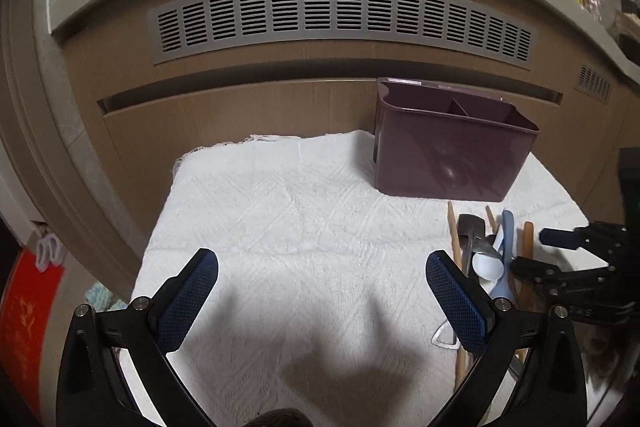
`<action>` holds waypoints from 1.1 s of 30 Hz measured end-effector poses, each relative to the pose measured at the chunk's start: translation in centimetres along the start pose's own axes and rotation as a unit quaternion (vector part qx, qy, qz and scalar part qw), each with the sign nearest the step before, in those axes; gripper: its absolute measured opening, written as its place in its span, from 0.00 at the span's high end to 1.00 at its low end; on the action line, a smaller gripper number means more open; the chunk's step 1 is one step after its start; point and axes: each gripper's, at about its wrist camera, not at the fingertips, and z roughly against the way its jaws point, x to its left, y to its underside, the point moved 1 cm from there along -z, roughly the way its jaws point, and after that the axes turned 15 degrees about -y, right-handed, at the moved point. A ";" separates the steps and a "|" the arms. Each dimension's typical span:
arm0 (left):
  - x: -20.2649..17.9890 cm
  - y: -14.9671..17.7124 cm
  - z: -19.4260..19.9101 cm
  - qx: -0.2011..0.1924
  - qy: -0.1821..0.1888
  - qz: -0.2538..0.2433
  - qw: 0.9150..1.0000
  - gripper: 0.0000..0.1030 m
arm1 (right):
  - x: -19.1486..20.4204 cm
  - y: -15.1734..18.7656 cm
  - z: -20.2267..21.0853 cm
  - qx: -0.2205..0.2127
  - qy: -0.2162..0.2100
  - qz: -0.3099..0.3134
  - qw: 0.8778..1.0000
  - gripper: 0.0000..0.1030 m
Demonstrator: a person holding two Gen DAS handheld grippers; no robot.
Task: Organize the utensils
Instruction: 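Move the right tool and then the left tool down over the utensil pile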
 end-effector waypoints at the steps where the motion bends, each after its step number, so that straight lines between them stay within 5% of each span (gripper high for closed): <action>1: 0.1 0.1 0.0 0.002 0.007 0.001 1.000 0.00 | 0.2 -0.1 -0.2 -0.001 0.002 0.000 1.000 0.45; 23: -2.0 1.0 0.5 0.021 0.073 -0.029 0.997 0.00 | -1.6 1.3 1.4 0.001 0.018 -0.027 0.999 0.44; 30: -8.2 2.2 0.9 0.055 0.190 -0.096 0.976 0.02 | -3.5 3.4 5.2 -0.037 0.053 -0.022 0.998 0.43; 33: -11.3 3.0 1.5 0.061 0.224 -0.137 0.963 0.12 | -4.4 4.1 6.4 -0.054 0.059 -0.029 0.996 0.40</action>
